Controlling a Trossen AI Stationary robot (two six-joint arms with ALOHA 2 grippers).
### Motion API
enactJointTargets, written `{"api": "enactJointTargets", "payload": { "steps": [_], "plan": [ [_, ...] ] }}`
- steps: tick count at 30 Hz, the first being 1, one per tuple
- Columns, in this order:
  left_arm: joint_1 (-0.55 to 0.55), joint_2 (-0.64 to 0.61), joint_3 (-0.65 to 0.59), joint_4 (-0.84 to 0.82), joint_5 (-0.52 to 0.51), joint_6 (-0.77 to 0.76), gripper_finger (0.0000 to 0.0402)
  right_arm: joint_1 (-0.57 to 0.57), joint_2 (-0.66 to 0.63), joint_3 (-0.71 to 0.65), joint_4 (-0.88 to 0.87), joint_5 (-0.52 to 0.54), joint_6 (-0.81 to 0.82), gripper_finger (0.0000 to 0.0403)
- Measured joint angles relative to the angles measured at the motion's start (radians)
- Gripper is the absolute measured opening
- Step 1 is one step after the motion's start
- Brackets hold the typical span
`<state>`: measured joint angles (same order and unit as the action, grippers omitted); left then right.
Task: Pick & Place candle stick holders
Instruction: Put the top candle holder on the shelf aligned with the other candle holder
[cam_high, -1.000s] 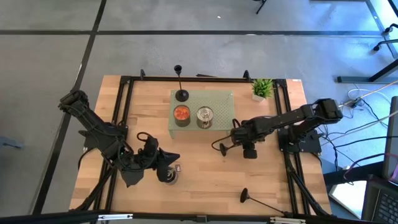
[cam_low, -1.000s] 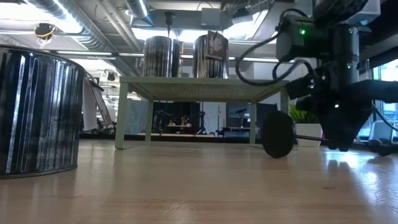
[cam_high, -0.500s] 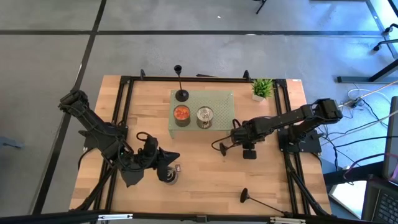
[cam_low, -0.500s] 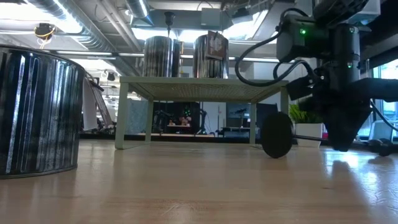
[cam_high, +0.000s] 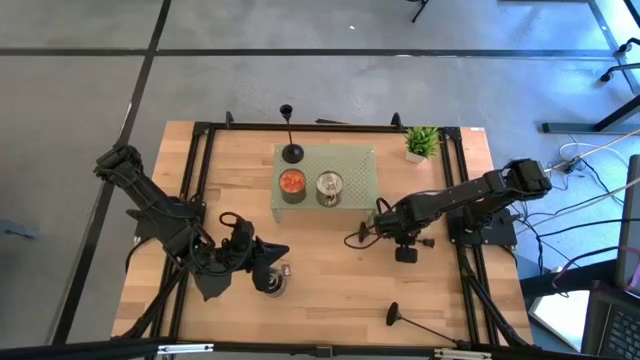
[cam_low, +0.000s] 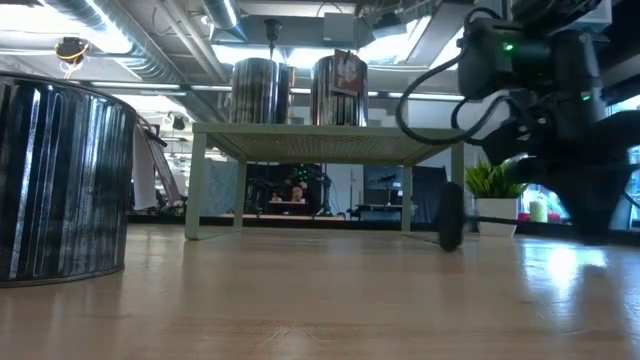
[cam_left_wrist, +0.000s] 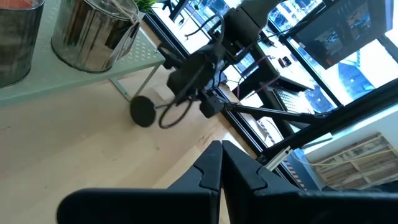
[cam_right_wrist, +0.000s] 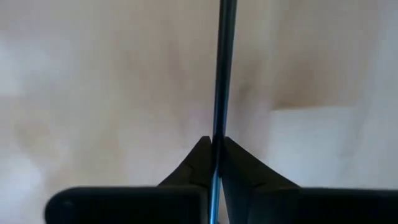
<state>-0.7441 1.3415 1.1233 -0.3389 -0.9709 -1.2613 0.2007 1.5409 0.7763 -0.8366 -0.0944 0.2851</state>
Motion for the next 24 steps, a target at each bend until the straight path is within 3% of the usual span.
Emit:
{"api": "enactJointTargets", "payload": {
  "steps": [4, 10, 18, 24],
  "plan": [
    [0.000, 0.000, 0.000, 0.000, 0.000, 0.002, 0.0002, 0.051, -0.006, 0.015, -0.065, -0.092, 0.058, 0.0017],
    [0.000, 0.000, 0.000, 0.004, 0.001, 0.019, 0.0002, 0.147, -0.006, 0.175, -0.297, -0.103, 0.082, 0.0016],
    [0.000, 0.000, 0.000, 0.007, 0.009, 0.039, 0.0002, 0.207, -0.006, 0.565, -0.590, -0.101, 0.076, 0.0016],
    [0.000, 0.000, 0.000, 0.007, 0.024, 0.045, 0.0002, 0.207, -0.006, 0.890, -0.651, -0.027, 0.134, 0.0016]
  ]
}}
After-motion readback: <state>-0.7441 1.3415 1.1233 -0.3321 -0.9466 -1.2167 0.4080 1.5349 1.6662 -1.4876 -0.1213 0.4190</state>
